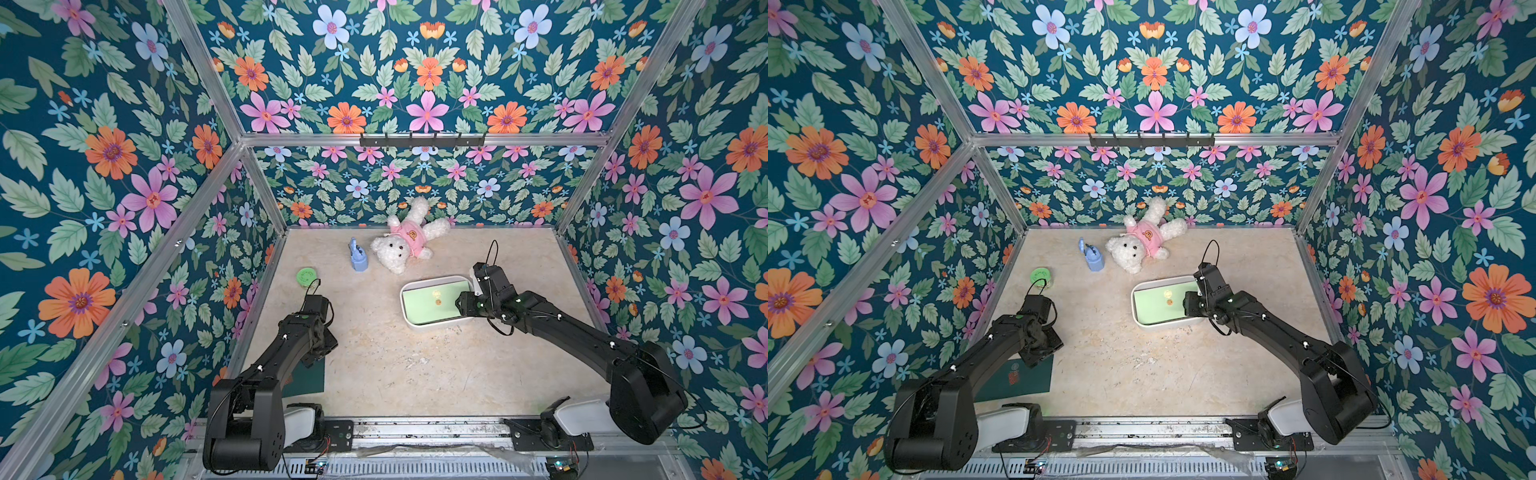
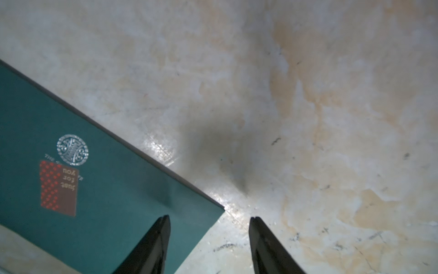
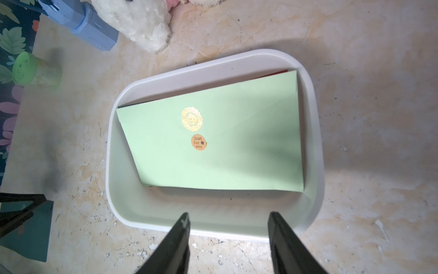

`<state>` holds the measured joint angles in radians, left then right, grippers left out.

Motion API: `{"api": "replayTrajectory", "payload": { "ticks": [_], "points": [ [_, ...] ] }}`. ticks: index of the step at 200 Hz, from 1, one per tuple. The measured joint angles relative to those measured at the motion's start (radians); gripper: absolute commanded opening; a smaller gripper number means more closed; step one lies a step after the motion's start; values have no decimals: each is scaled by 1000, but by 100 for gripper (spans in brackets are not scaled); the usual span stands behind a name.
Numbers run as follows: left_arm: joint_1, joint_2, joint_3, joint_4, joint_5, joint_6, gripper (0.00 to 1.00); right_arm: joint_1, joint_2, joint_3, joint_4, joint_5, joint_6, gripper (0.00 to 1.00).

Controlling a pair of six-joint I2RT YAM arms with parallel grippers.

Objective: Put the sealed envelopes into the storage box
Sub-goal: Move the envelope to the center of the board.

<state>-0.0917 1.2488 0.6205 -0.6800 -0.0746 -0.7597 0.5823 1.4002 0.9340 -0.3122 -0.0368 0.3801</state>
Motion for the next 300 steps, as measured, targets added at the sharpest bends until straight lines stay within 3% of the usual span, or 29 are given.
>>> {"api": "replayTrajectory", "payload": {
  "ticks": [75,123,163,234,269,300],
  "points": [
    [-18,-10,-91,79,14,-19,54,0,-24,-10,0,12,16,56],
    [-185,40,-80,148,-64,-102,54,-43,-26,-31,1,19,18,56],
    [-341,146,-3,248,-73,-196,54,-85,-33,-62,3,5,17,56],
    [-551,331,236,314,117,-381,54,-140,-44,-91,2,-39,-11,56],
    [-564,346,357,268,122,-407,56,-134,-44,-87,2,-80,-18,56],
    [-534,305,424,193,98,-346,57,-61,-54,-88,11,-114,-3,56]
  ]
}}
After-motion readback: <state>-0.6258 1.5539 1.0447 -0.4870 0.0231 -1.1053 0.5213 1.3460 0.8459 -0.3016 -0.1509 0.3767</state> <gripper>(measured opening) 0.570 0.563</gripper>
